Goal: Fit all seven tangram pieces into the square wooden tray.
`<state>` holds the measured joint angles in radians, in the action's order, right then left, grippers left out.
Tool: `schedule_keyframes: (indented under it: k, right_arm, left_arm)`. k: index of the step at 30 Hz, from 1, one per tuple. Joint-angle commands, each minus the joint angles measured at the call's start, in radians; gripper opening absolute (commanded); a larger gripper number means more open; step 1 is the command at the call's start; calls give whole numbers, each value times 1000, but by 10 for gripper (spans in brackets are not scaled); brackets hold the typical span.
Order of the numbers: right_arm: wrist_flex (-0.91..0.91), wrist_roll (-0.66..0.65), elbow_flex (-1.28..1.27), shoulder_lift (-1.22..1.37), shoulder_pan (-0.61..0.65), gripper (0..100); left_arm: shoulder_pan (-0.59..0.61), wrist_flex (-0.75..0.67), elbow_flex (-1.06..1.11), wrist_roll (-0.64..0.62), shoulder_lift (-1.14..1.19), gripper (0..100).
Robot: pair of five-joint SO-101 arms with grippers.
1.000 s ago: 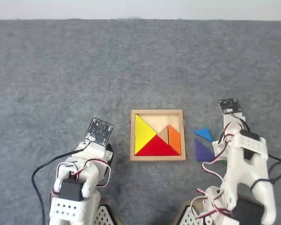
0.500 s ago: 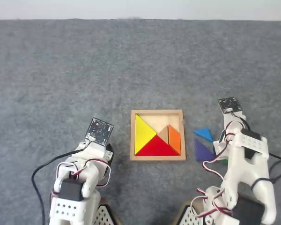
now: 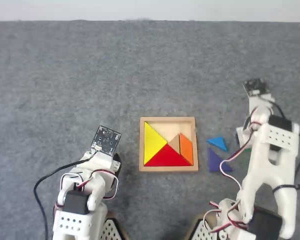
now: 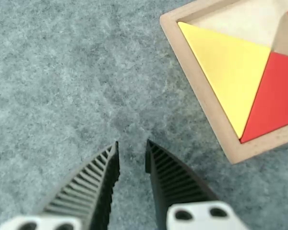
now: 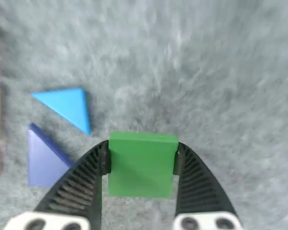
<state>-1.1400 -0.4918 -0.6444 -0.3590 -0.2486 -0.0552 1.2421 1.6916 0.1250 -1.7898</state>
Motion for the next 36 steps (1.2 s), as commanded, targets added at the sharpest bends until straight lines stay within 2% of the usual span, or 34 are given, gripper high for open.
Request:
schedule_keyframes:
  k: [1,7,10,13,24,36]
  right_arm:
    - [-48,52,94,-81,119,27]
    - [-36,172,103,-102,429,28]
    - [1,236,149,-13,570,29]
    - [18,250,245,136,648,28]
    - [7,189,595,627,742,27]
    - [7,235,601,661,783,32]
  left_arm:
    - [-2,5,-7,-6,-2,88]
    - [-2,5,-7,-6,-2,88]
    - [-2,5,-7,-6,-2,88]
    - [-2,5,-7,-6,-2,88]
    - [-2,5,-7,-6,-2,88]
    - [-2,5,-7,-6,-2,88]
